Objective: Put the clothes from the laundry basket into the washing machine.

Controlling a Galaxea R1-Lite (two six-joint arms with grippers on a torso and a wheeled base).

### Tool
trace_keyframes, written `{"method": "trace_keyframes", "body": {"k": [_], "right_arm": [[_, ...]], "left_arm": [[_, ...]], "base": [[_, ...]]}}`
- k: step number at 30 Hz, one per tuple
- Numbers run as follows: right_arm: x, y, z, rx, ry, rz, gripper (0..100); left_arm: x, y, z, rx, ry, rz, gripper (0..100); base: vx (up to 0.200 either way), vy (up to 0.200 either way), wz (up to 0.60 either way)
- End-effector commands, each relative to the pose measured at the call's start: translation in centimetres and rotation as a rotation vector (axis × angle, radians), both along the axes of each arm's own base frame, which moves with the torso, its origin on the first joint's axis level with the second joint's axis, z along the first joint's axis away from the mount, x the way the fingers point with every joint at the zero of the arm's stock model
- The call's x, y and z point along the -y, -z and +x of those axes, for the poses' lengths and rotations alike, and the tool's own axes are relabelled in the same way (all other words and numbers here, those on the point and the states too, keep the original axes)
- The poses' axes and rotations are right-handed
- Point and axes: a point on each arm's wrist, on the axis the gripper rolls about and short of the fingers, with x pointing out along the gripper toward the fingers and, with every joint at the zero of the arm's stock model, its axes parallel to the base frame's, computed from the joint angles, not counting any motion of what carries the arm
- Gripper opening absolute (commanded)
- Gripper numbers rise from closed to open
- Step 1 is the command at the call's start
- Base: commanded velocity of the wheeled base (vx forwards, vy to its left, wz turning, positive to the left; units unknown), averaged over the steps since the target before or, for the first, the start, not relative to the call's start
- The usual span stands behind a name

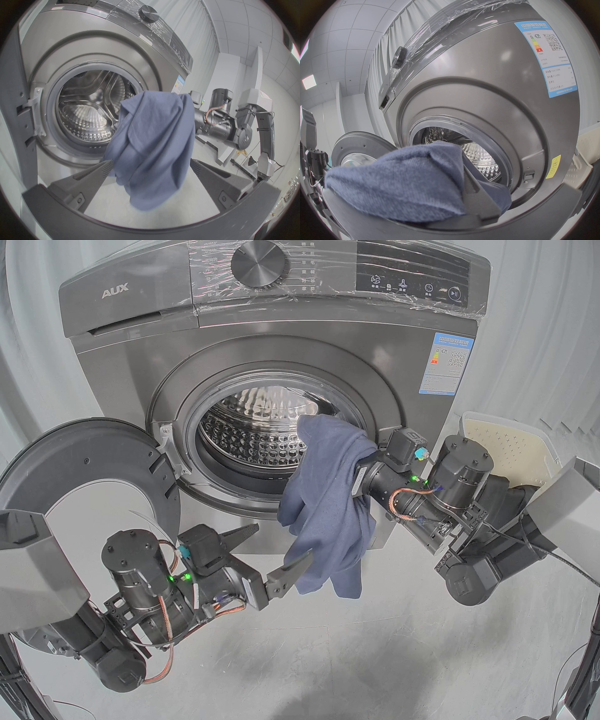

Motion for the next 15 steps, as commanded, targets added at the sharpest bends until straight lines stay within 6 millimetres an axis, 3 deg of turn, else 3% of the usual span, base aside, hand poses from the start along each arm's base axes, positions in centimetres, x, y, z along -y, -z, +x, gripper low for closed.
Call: {"method": "trace_keyframes", "body": {"k": [1, 5, 11, 15], "right_arm": [[-0.9, 0.6, -0.4, -0.013, -0.024, -0.008, 0], [-1.3, 0.9, -0.7, -0.020, -0.035, -0.014, 0], [-1.3, 1.0, -0.6, -0.023, -0.035, -0.017, 0], [-2.1, 1.0, -1.5, -0.027, -0.064, -0.015, 0]], "left_arm": [[1.7, 0.4, 2.2, 0.026, -0.002, -0.022, 100], [2.5, 0.1, 3.2, 0.051, 0.005, -0.045, 100], [3.5, -0.4, 3.0, 0.053, 0.035, -0.074, 100], [4.0, 0.9, 4.0, 0.031, 0.018, -0.057, 100]], "base": [[0.000, 0.000, 0.00], [0.000, 0.000, 0.00], [0.000, 0.000, 0.00], [0.000, 0.000, 0.00]]}}
